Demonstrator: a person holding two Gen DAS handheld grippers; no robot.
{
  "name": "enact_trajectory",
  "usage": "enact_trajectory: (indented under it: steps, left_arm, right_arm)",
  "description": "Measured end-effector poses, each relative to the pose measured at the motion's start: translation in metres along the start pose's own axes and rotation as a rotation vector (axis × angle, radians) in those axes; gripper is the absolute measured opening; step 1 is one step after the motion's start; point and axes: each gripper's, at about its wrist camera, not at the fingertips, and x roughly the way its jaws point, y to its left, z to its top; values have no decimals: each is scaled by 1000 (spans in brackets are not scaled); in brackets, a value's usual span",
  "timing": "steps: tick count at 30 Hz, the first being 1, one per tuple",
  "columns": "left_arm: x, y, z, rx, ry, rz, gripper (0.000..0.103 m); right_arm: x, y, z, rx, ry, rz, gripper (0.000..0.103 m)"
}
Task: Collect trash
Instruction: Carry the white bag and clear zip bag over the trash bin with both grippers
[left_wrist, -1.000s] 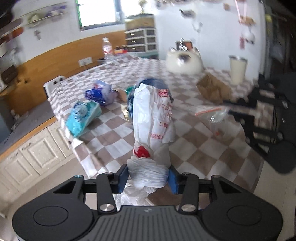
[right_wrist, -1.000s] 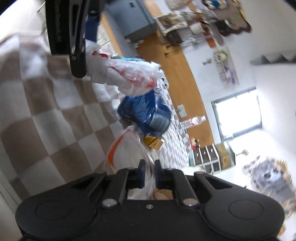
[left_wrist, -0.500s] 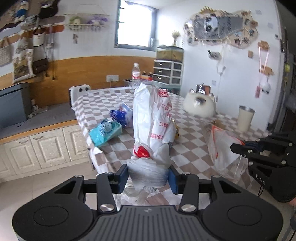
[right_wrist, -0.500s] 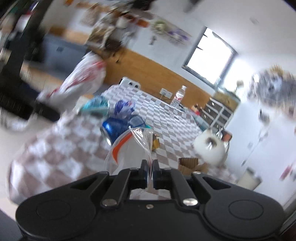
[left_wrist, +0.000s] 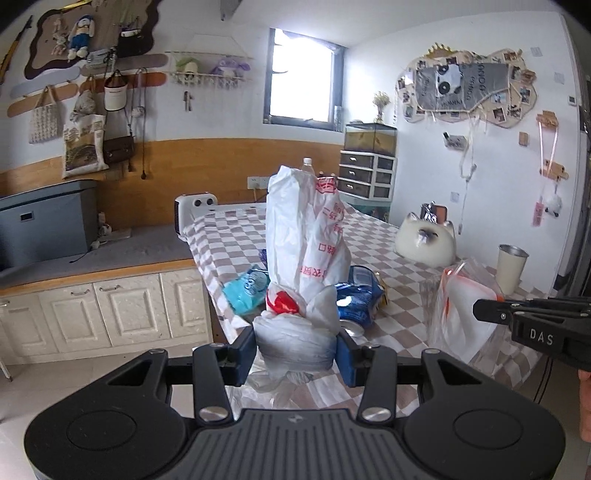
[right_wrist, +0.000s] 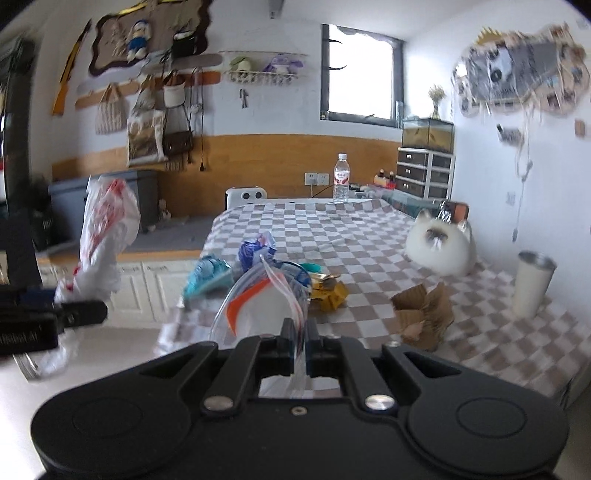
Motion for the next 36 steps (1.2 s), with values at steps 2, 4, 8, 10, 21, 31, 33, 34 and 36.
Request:
enact_trajectory:
  steps: [2, 4, 8, 10, 21, 31, 33, 34, 36]
  left_arm:
    - [-2, 7, 0, -15, 0, 13, 46]
    - [-3, 13, 0, -25, 1, 28, 46]
    - [-8, 29, -3, -37, 4, 52, 46]
    - [-10, 39, -6, -43, 10, 66, 46]
    - [-27, 102, -21, -107, 34, 174, 46]
    - [-31, 167, -48, -205, 85, 271, 46]
    - [-27, 180, -55, -220, 100, 289, 46]
    - [-25, 185, -60, -228, 109, 298, 46]
    - [-16, 197, -70, -250, 132, 311, 46]
  right_arm:
    - [-2, 9, 1, 1, -11, 10, 5]
    - [-1, 17, 3, -7, -15, 22, 5]
    - [3, 35, 5, -20, -25, 44, 5]
    - [8, 43, 5, -20, -23, 59, 5]
    - [32, 112, 3, -39, 15, 179, 5]
    - [58, 178, -16, -81, 87, 260, 5]
    - [68, 192, -23, -86, 113, 273, 5]
    - [74, 199, -28, -88, 127, 276, 5]
    - [86, 212, -37, -92, 149, 280, 5]
